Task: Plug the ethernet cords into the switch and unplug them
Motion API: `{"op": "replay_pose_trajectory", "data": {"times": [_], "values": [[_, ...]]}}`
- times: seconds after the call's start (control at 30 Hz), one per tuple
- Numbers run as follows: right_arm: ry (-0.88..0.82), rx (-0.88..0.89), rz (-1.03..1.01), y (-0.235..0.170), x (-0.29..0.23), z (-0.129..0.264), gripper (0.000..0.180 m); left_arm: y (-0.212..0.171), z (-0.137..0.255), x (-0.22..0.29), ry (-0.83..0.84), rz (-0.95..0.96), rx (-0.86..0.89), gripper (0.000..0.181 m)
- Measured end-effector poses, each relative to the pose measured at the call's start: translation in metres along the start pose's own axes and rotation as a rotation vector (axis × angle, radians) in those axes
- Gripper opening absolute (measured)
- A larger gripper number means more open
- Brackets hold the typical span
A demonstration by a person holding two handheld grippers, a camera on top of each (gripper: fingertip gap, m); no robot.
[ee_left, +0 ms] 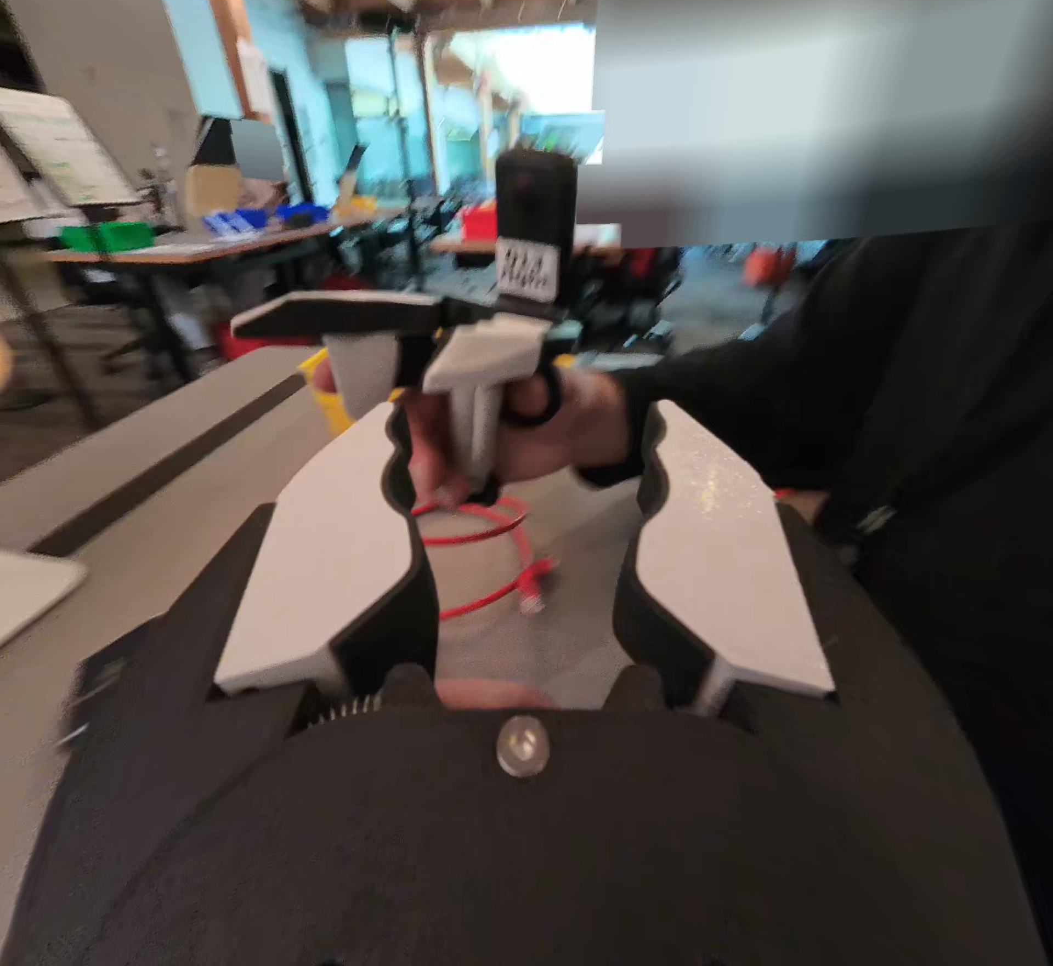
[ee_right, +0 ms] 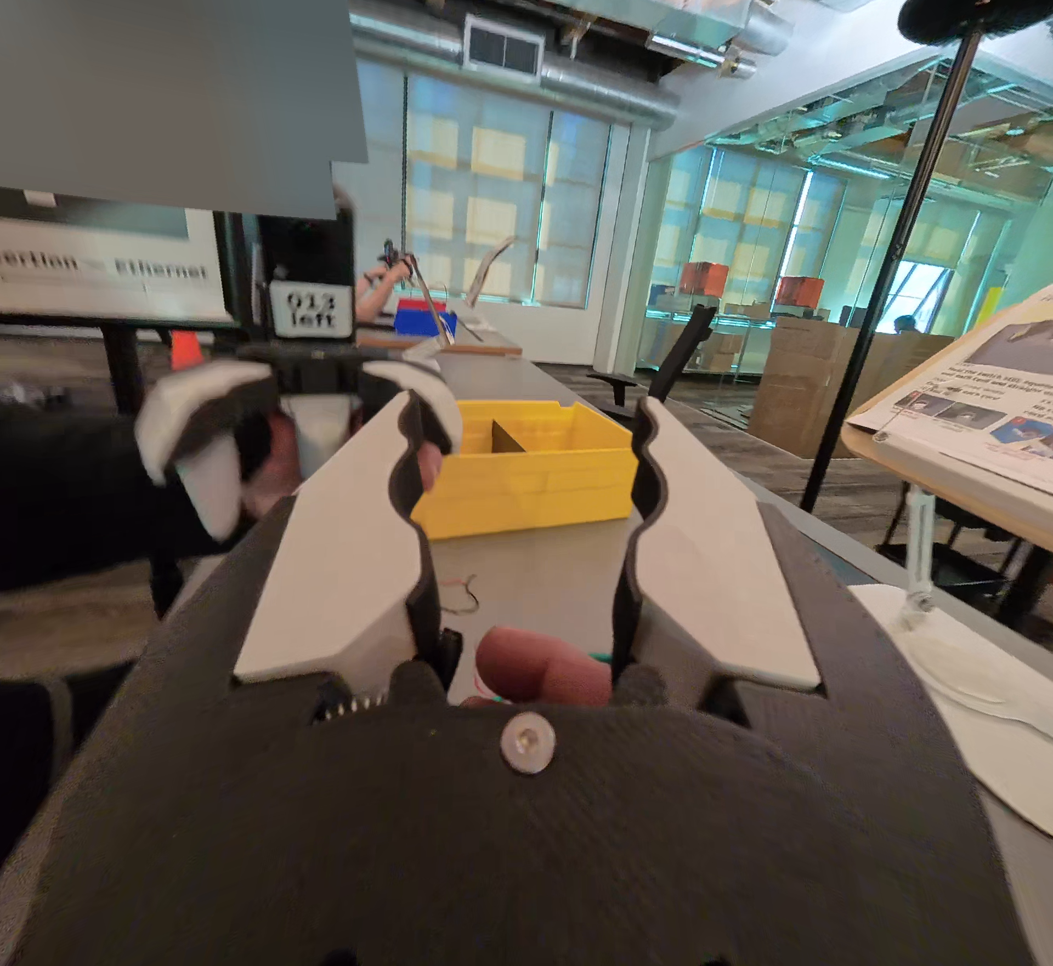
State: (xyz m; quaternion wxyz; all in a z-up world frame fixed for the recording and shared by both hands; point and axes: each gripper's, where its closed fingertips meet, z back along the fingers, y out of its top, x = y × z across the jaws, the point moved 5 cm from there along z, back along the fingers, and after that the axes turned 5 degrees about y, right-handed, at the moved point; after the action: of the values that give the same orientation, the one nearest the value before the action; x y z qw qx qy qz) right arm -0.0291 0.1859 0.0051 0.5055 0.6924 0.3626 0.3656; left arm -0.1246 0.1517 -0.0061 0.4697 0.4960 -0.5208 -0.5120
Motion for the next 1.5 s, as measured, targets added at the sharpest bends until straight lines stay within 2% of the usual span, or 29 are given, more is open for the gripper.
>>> {"op": "replay_pose_trajectory", "data": {"times": [0.07,0.17,0.37,0.6,0.73,0.87,0.93,1.03,1.13,1.3,1.37,1.5], "values": [[-0.008,0.048,-0.065,0.006,0.001,0.0,0.076,-0.013,-0.007,-0.007,0.13,-0.126,-0.13,0.075],[0.0,0.094,-0.137,0.009,0.003,0.001,0.086,-0.023,-0.015,-0.008,0.169,-0.143,-0.195,0.073],[0.021,0.076,-0.153,0.004,-0.001,-0.002,0.091,-0.033,-0.025,-0.029,0.272,0.173,-0.244,0.078],[-0.028,0.061,-0.2,-0.004,0.009,0.0,0.086,-0.049,-0.029,-0.042,0.329,0.481,-0.298,0.101],[-0.096,0.054,-0.24,-0.01,0.021,0.004,0.083,-0.056,-0.026,-0.054,0.441,0.528,-0.328,0.113],[-0.183,0.059,-0.294,-0.018,0.036,0.011,0.084,-0.066,-0.012,-0.075,0.605,0.585,-0.345,0.104],[-0.227,0.044,-0.294,-0.022,0.042,0.014,0.083,-0.073,-0.004,-0.084,0.676,0.571,-0.396,0.108],[-0.255,0.025,-0.287,-0.028,0.047,0.017,0.083,-0.081,0.01,-0.097,0.823,0.384,-0.529,0.113],[-0.273,0.008,-0.271,-0.034,0.049,0.019,0.083,-0.078,0.033,-0.116,1.05,-0.069,-0.724,0.122],[-0.289,-0.018,-0.257,-0.043,0.052,0.021,0.082,-0.06,0.046,-0.126,1.218,-0.684,-0.946,0.127],[-0.293,-0.019,-0.258,-0.044,0.053,0.021,0.082,-0.058,0.045,-0.126,1.237,-0.827,-0.989,0.125],[-0.298,-0.022,-0.255,-0.046,0.054,0.022,0.082,-0.071,0.038,-0.124,1.192,-0.93,-1.073,0.123]]}}
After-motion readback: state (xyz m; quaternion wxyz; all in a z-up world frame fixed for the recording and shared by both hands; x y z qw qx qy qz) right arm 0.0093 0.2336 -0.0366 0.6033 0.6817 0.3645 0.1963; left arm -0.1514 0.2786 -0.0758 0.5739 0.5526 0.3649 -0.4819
